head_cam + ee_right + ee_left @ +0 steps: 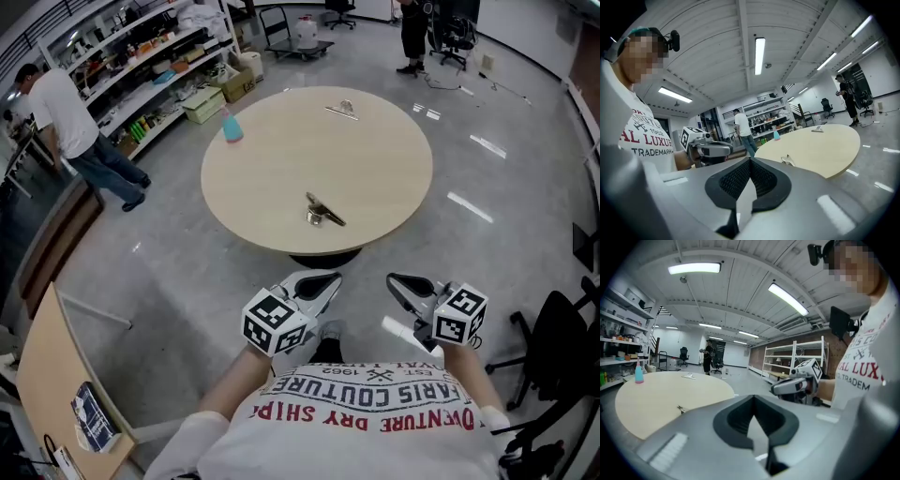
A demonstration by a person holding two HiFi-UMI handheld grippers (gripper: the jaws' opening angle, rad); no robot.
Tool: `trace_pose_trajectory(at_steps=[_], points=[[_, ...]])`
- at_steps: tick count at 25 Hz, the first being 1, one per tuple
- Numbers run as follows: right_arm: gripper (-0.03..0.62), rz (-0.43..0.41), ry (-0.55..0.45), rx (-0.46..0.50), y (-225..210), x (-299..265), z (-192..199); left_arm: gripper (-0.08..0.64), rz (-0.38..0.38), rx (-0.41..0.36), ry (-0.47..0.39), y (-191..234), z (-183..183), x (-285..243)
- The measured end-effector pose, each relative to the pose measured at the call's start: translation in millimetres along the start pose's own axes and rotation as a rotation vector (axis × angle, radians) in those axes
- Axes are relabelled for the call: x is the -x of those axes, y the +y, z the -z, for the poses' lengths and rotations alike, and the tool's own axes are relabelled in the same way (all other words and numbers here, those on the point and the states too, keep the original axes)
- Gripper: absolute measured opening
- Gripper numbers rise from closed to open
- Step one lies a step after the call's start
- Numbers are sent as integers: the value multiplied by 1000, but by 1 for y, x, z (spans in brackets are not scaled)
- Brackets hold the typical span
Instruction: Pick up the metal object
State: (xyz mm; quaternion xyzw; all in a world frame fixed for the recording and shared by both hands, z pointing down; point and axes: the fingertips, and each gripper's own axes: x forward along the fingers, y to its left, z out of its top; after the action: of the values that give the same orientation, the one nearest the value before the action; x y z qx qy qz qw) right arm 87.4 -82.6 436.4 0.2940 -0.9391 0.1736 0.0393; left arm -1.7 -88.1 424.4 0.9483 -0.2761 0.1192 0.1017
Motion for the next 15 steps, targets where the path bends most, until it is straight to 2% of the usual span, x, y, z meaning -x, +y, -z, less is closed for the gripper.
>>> trace_pose_trajectory(at_steps=[8, 12, 15], points=[[0, -23, 32, -36, -77, -78, -27, 3, -58, 58, 32, 104, -2, -42], [0, -42, 62, -46, -97, -110, -26, 3, -72, 78, 44, 139, 5, -51], [0, -36, 68, -72, -110, -120, -25, 3, -110, 67, 31, 160, 4, -56]])
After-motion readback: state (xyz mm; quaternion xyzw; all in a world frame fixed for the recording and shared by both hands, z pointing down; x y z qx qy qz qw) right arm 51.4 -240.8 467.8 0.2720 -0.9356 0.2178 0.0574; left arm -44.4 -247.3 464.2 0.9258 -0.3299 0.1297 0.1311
